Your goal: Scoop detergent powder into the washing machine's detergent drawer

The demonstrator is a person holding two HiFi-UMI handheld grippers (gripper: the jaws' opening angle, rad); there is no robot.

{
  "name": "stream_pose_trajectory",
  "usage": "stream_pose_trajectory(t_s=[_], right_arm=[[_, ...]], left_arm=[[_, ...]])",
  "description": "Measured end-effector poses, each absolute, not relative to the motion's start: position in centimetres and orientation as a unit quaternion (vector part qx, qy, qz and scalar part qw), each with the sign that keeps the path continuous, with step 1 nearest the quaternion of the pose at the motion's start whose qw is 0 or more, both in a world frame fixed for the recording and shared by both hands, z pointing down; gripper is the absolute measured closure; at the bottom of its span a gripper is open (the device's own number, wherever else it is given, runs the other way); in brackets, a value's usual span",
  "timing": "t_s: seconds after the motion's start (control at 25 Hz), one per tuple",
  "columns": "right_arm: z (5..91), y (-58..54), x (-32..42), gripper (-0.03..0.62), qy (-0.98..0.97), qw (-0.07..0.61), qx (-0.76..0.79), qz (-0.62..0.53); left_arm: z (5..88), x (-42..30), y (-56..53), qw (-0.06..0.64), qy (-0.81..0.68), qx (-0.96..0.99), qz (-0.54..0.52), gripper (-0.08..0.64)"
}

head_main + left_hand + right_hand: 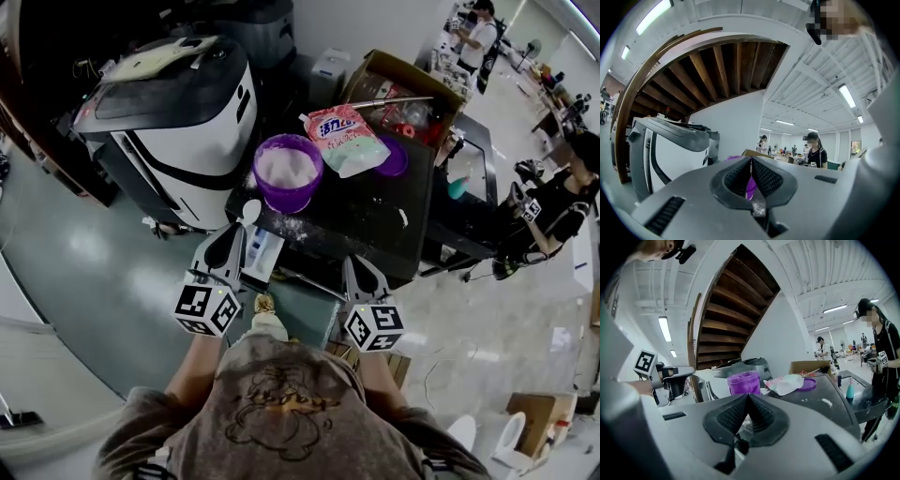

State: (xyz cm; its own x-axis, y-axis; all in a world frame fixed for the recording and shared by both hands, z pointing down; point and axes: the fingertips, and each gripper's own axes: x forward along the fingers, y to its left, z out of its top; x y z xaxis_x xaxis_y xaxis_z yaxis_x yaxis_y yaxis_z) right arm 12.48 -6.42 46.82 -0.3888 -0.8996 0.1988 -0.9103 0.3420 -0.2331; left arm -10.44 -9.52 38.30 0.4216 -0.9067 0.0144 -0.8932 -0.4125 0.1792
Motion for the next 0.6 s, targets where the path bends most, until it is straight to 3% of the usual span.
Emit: stream_pose_trajectory(t_s=[0.6], right_arm=[[46.3, -14.5, 11.1, 0.592, -0.799, 0.018, 0.582, 0.153]], left_arm=[[37.9, -10.8, -19.7, 0.08, -0.492, 0.866, -0.041, 0.537]])
